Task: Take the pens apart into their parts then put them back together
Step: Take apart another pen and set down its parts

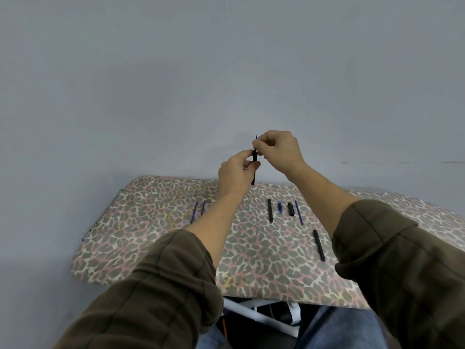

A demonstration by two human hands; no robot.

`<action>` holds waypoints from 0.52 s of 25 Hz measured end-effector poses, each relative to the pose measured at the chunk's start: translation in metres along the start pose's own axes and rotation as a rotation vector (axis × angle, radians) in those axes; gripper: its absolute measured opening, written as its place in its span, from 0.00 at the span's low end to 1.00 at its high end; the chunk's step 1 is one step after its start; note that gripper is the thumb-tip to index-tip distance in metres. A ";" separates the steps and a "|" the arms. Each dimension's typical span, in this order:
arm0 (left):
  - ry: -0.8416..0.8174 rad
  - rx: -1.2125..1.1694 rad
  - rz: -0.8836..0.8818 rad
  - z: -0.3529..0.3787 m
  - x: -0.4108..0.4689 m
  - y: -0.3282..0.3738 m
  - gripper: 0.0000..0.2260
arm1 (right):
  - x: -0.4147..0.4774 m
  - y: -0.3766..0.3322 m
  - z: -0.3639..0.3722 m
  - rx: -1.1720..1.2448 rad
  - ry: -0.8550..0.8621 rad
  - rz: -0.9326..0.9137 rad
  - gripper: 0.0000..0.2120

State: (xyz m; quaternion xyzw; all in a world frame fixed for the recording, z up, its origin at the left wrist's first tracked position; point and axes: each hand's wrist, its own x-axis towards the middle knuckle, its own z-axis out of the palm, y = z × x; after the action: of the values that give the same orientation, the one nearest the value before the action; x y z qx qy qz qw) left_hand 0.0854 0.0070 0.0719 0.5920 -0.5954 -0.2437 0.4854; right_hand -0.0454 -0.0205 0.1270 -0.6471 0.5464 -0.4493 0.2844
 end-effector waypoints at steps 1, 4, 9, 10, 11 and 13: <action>-0.008 0.004 0.002 0.003 0.000 0.000 0.13 | 0.000 0.002 -0.003 -0.020 -0.007 -0.003 0.06; -0.023 0.008 0.015 0.014 0.000 0.000 0.16 | 0.000 0.008 -0.014 -0.040 -0.058 0.002 0.06; -0.008 -0.019 0.041 0.033 0.004 0.002 0.21 | 0.005 0.040 -0.060 0.010 0.048 0.163 0.06; -0.010 -0.026 0.047 0.038 0.006 0.002 0.22 | 0.007 0.053 -0.071 -0.059 0.073 0.243 0.07; -0.018 -0.036 0.050 0.043 0.007 0.003 0.22 | 0.006 0.067 -0.082 -0.150 0.068 0.336 0.07; -0.043 -0.057 0.052 0.054 0.007 0.007 0.21 | 0.001 0.096 -0.099 -0.337 0.000 0.493 0.08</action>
State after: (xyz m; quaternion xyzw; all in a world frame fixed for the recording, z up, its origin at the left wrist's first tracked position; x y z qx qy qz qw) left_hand 0.0363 -0.0139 0.0578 0.5570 -0.6135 -0.2606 0.4955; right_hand -0.1771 -0.0327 0.0875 -0.5331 0.7538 -0.2698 0.2736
